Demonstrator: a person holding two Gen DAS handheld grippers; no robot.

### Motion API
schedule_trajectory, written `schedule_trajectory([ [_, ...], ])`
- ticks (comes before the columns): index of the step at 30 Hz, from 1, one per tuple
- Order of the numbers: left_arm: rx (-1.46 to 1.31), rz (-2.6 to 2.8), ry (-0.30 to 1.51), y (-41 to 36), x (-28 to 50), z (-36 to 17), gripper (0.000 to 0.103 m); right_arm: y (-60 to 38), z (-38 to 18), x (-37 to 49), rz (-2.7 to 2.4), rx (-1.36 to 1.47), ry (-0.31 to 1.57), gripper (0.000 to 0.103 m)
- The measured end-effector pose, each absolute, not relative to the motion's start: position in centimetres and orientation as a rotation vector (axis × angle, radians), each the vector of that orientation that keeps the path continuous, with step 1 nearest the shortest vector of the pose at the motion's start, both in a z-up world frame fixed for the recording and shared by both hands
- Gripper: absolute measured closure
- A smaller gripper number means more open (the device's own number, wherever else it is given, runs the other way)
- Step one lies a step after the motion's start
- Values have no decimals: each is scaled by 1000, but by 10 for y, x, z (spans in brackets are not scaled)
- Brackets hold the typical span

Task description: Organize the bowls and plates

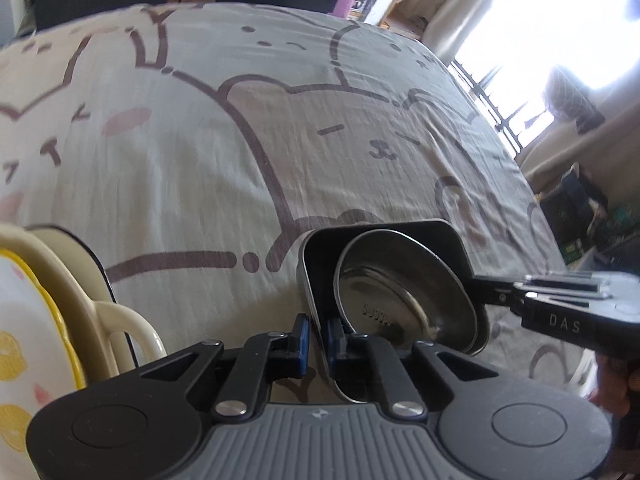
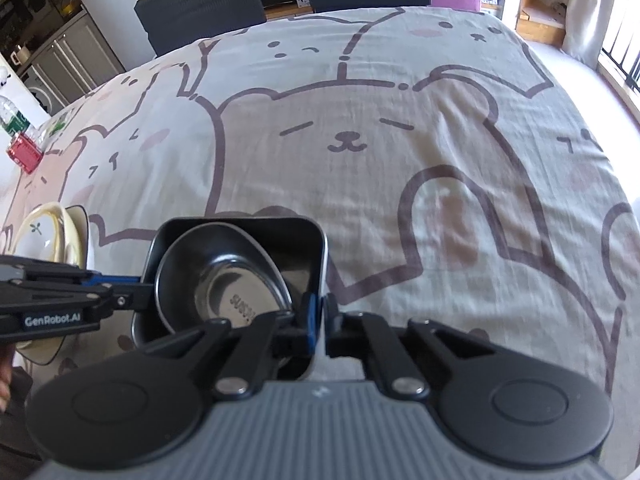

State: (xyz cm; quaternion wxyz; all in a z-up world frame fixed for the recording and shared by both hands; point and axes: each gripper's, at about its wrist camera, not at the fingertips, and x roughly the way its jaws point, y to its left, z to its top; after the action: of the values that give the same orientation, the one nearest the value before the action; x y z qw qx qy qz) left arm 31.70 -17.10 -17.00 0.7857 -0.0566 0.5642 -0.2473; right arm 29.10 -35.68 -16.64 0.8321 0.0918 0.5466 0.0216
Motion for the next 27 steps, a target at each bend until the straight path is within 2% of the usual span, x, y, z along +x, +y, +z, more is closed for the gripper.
schedule_trajectory([
  [11,-316,-495,1246,-153,318,-174,96,-379,-175,292,101,316,1162,98],
  [27,-302,-497,1227,-151,312,-170,98,-367,-171,289,85,260,1166,98],
])
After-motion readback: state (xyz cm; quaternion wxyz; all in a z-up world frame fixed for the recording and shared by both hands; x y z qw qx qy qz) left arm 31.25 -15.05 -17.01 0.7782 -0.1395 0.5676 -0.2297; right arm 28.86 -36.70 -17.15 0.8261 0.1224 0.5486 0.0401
